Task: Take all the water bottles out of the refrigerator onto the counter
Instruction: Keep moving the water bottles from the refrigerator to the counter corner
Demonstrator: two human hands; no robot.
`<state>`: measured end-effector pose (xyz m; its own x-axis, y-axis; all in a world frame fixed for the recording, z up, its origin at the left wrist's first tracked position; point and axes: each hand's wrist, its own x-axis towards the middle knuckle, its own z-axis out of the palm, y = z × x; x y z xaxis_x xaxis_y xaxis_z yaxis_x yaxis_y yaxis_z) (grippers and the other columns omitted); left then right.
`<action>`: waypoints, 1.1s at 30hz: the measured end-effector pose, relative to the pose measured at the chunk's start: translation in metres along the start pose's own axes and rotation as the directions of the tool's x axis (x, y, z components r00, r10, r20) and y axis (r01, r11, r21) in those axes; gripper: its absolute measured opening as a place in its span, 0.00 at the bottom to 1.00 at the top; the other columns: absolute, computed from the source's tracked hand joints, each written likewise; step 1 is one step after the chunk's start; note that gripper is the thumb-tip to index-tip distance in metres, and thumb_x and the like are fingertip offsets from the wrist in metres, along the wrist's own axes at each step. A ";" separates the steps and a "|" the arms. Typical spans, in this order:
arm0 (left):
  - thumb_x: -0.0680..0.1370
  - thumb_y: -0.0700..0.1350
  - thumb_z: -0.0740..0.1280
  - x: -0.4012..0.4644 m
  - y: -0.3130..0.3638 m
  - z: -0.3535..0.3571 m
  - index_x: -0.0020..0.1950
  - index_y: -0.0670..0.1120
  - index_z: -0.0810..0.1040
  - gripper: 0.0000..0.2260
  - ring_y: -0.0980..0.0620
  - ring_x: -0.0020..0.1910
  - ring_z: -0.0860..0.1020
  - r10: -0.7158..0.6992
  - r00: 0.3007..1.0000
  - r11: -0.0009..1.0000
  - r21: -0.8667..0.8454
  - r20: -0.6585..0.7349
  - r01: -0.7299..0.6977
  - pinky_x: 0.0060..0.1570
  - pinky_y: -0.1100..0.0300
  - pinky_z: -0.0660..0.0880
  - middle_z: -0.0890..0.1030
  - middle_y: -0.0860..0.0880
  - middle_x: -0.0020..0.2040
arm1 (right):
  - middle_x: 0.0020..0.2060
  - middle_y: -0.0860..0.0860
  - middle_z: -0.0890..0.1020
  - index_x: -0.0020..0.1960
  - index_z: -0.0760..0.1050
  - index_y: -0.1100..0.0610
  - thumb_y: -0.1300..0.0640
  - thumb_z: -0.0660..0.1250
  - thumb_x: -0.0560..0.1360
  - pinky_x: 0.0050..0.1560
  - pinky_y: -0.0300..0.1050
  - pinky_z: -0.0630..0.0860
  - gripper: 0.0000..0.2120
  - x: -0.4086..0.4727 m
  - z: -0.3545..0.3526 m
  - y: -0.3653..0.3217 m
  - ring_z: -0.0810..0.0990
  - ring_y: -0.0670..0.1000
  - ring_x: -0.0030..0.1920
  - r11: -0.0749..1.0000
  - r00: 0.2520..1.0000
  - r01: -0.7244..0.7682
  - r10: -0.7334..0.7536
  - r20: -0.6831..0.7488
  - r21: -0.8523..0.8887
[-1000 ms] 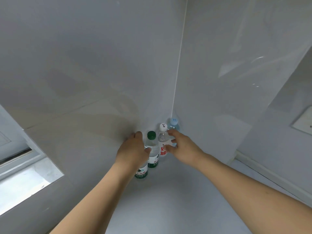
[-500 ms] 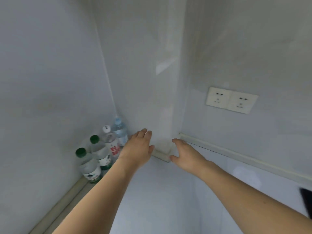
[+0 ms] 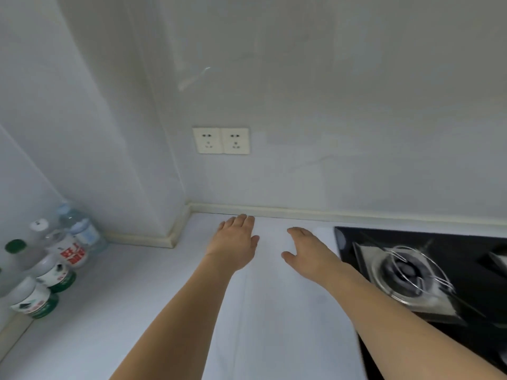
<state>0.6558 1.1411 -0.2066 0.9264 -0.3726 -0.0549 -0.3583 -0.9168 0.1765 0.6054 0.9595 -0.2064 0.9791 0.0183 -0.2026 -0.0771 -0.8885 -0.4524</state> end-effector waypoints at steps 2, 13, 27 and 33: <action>0.83 0.51 0.53 0.000 0.032 0.003 0.77 0.45 0.56 0.23 0.46 0.75 0.58 0.050 0.999 0.998 0.029 0.002 -0.050 0.74 0.52 0.54 0.59 0.47 0.77 | 0.76 0.52 0.58 0.77 0.54 0.58 0.51 0.60 0.80 0.74 0.44 0.56 0.30 -0.019 -0.011 0.025 0.56 0.50 0.76 1.000 1.000 -0.017 0.018 -0.022 0.008; 0.83 0.52 0.51 -0.024 0.271 0.013 0.76 0.44 0.58 0.23 0.45 0.75 0.56 0.371 0.928 0.926 0.089 -0.024 -0.368 0.74 0.49 0.52 0.59 0.46 0.77 | 0.71 0.51 0.68 0.73 0.63 0.55 0.51 0.63 0.77 0.71 0.49 0.65 0.26 -0.181 -0.097 0.190 0.67 0.52 0.70 0.979 0.953 -0.202 0.203 -0.224 0.027; 0.83 0.52 0.49 -0.085 0.588 0.027 0.78 0.45 0.54 0.24 0.45 0.77 0.52 0.807 0.589 0.580 0.130 0.045 -0.804 0.75 0.47 0.50 0.54 0.45 0.79 | 0.76 0.54 0.60 0.77 0.56 0.59 0.51 0.60 0.79 0.74 0.48 0.58 0.30 -0.423 -0.170 0.369 0.57 0.53 0.75 0.785 0.675 -0.587 0.609 -0.417 0.197; 0.83 0.52 0.50 -0.117 0.708 0.046 0.78 0.44 0.54 0.24 0.45 0.77 0.52 0.931 0.357 0.347 0.124 0.071 -0.930 0.75 0.47 0.49 0.54 0.45 0.79 | 0.76 0.54 0.59 0.76 0.55 0.60 0.51 0.58 0.80 0.74 0.45 0.55 0.28 -0.509 -0.186 0.426 0.56 0.53 0.76 0.649 0.505 -0.708 0.741 -0.442 0.279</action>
<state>0.2887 0.5293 -0.1206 -0.0116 -0.9971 0.0747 -0.9999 0.0110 -0.0095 0.1097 0.4859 -0.1344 0.5204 -0.8523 -0.0533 -0.7958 -0.4613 -0.3924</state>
